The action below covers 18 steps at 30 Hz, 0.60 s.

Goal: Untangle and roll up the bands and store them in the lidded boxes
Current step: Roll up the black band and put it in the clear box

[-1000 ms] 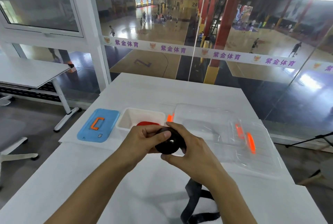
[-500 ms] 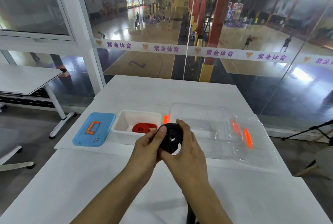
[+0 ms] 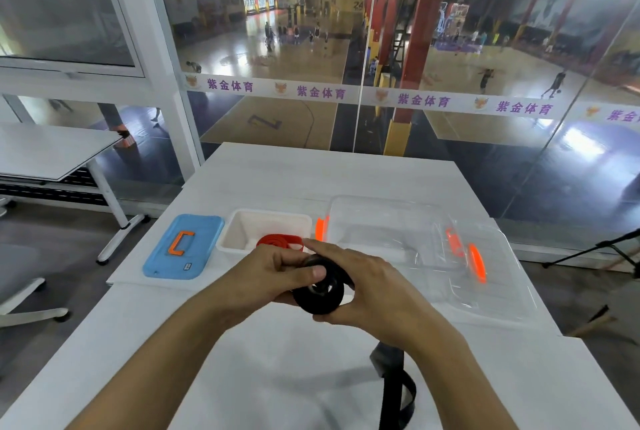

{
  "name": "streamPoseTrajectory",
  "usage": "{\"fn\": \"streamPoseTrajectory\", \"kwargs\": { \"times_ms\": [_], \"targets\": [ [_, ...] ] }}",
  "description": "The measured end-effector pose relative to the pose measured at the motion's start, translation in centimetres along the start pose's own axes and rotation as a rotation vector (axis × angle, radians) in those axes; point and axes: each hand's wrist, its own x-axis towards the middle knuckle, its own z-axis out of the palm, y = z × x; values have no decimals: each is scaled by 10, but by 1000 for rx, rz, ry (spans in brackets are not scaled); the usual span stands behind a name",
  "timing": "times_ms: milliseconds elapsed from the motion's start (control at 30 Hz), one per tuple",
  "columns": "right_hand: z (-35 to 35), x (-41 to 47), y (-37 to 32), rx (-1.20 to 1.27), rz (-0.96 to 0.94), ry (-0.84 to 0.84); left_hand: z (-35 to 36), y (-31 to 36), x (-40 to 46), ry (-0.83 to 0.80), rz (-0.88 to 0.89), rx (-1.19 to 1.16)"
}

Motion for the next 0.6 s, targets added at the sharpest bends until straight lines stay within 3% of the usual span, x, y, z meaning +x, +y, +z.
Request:
{"fn": "streamPoseTrajectory", "kwargs": {
  "times_ms": [300,600],
  "targets": [
    [-8,0,-5,-20,6,32,9,-5,1,130,3,-152],
    [-3,-3,-5,155,248,310,18,13,11,497,121,-303]
  ]
}}
